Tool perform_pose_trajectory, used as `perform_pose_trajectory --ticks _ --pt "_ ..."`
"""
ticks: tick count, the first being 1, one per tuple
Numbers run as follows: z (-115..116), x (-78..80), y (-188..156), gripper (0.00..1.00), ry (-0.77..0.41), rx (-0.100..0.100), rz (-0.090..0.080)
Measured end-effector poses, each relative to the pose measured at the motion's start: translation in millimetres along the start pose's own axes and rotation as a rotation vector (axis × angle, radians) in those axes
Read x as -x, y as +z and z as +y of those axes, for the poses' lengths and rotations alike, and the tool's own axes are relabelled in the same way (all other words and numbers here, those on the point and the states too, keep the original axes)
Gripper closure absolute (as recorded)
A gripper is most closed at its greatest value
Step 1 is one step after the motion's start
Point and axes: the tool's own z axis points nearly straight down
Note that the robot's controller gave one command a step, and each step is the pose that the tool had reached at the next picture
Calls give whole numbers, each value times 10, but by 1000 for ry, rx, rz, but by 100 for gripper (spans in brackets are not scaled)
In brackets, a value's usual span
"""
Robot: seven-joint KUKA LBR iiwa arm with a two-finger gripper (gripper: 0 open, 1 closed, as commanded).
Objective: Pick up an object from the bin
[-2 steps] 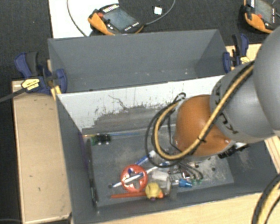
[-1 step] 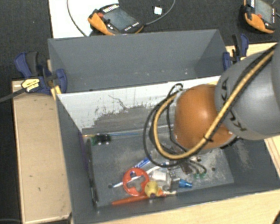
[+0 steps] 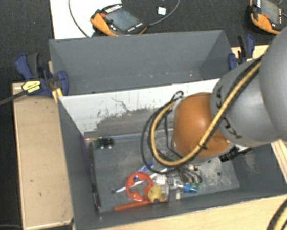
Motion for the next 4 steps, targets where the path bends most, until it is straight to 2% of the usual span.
perform_pose_trajectory --ticks 1,2,4 --pt "-16 -15 286 0 57 1 -16" --pt "-191 -11 291 100 51 1 -6" --pt "-190 -6 226 100 51 2 -10"
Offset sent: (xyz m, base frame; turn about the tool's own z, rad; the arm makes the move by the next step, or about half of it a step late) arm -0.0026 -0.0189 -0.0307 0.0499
